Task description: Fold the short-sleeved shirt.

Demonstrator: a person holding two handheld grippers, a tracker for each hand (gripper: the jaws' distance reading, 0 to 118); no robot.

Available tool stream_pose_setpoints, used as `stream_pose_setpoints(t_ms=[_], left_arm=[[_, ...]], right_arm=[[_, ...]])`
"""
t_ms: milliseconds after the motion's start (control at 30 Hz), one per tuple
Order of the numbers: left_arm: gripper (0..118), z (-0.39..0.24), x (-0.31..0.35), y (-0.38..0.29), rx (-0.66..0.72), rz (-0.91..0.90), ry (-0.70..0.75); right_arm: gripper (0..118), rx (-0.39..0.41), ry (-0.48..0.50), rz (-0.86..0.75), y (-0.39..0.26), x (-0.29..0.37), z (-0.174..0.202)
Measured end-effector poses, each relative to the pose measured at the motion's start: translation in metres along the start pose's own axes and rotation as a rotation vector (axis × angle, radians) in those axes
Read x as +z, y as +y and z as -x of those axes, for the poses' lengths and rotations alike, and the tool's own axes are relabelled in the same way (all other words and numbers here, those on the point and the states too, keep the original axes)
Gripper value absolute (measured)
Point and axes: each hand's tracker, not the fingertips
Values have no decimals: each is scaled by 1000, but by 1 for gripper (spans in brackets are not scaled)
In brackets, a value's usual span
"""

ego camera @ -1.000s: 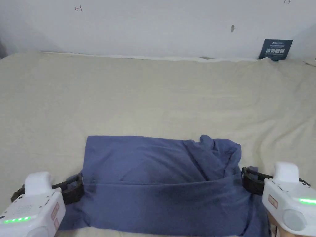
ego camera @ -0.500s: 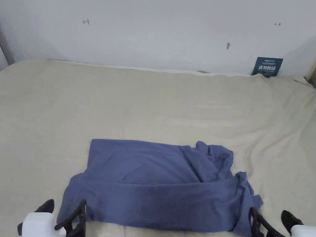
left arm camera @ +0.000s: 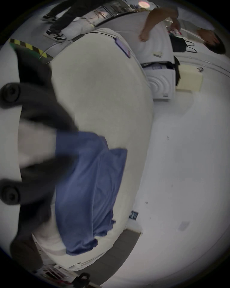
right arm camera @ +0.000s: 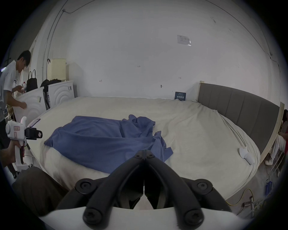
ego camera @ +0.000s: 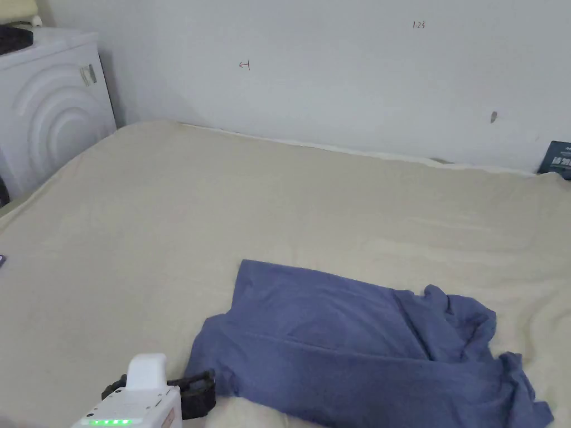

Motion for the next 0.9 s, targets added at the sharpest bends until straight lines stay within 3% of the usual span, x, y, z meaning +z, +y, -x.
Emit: stream_pose_setpoints(t_ms=[33,167,233,267,300,333,367,433,467,500,533,567,600,633,667,800,833,900], left_arm=[[118,7,-9,-2,9,-16,71],[118,-6,-38,6,-47,30,24],[109,-9,-45,-3,-84,67,-5],[61,-12,-48,-5,-95,83,-10],[28,-15,-51,-9,-110,90,-36],[27,-23,-51,-13,-116,89,-69],[24,-13,-47,-15,-173,10,22],[11,0,-47,-8,-101,53,-3],[8,7,-45,-5,-62,45,-9],[8,-15,-38,-11,-96,26,-1],[8,-22,-34,-13,-119,20,-7],[8,-30,-30,-14,-185,-5,20],[8,-35,-26,-15,-224,-13,12],[8,-36,-16,-10,-228,-29,7],[8,-40,-10,-8,-225,-39,11],[7,-37,-2,3,-214,-38,-14],[7,-38,-2,5,-230,-28,-22],[7,-36,-4,7,-242,-20,-29]], right_arm=[[0,-2,2,6,-3,-2,-7],[0,13,-9,42,-10,-9,-12],[0,13,-8,57,-12,-13,-13],[0,10,-4,62,-13,-15,-14],[0,-1,13,68,-18,-18,-20],[0,-6,17,65,-22,-19,-21],[0,-8,13,69,-24,-21,-21],[0,-1,-8,95,-29,-26,-23],[7,0,-11,100,-32,-29,-23],[33,0,-7,104,-34,-32,-25],[33,-1,21,105,-37,-35,-27],[47,1,23,110,-37,-38,-29],[73,4,13,151,-39,-46,-29],[108,-1,-9,221,-43,-57,-30],[118,-8,7,190,-45,-63,-34],[116,-66,33,314,-58,-85,-50],[111,-56,36,313,-65,-100,-52],[88,0,37,335,-67,-112,-51]])
